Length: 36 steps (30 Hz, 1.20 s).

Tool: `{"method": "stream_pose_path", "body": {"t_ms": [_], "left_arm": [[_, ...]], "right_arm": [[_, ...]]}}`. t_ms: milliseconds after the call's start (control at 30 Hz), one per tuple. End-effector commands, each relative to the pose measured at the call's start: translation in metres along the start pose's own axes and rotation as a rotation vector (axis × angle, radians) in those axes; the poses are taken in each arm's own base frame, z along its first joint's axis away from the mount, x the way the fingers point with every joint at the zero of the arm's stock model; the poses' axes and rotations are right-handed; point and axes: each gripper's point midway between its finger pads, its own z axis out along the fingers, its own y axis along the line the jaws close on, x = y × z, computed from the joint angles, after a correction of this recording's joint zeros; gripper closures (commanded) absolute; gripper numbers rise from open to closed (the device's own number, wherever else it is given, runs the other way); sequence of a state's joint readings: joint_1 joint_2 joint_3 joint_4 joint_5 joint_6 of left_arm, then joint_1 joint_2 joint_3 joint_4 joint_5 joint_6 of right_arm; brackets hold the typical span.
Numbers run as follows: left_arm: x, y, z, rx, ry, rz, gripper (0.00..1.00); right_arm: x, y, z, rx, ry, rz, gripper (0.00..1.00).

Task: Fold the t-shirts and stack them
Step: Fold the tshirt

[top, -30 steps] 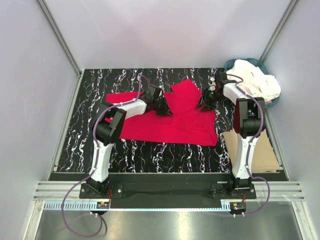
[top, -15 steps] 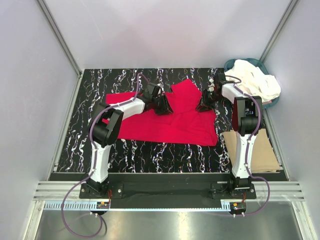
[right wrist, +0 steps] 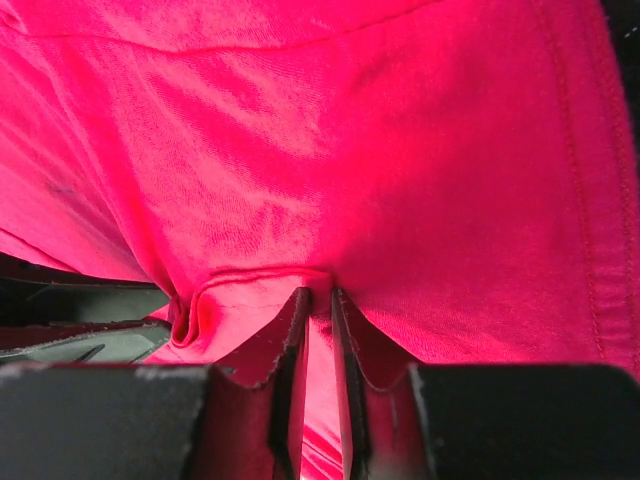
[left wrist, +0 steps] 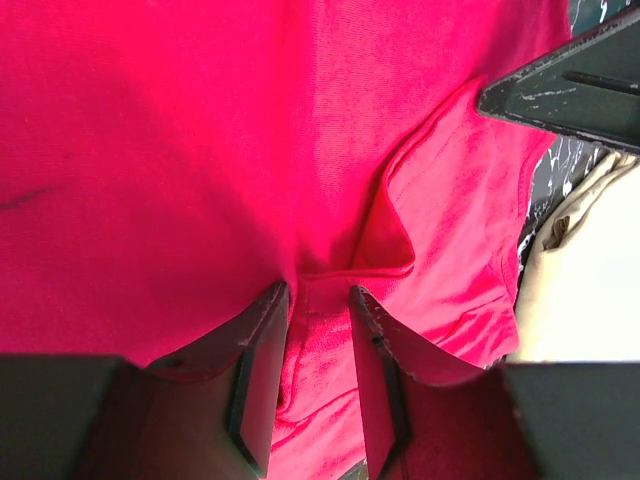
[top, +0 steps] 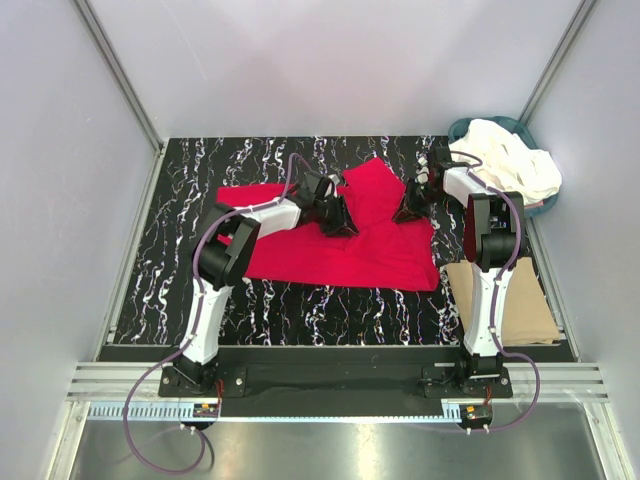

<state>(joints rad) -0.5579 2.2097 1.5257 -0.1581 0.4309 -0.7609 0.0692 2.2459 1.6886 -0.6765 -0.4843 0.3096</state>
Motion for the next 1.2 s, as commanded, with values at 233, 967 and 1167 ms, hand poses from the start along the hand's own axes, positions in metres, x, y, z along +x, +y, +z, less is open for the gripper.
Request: {"method": "stream_pose_path", "body": {"t_ms": [233,967,1167], "left_arm": [[-0.007,-0.023,-0.002,0.043,-0.027,0.026,0.82],[-0.026,-0.02,-0.043,-0.076,-0.188,0.021,1.0],[-0.024,-0.002,-0.028,-0.144,-0.149,0.009,0.97]], "right_arm": [[-0.014,0.005,-0.004,-0.018,-0.037,-0.018,0.87],[-0.019,0.0,-0.042,0.085,-0.143,-0.05,1.0],[-0.023,-0.005,-0.029,0.086,-0.124,-0.051,0.97]]}}
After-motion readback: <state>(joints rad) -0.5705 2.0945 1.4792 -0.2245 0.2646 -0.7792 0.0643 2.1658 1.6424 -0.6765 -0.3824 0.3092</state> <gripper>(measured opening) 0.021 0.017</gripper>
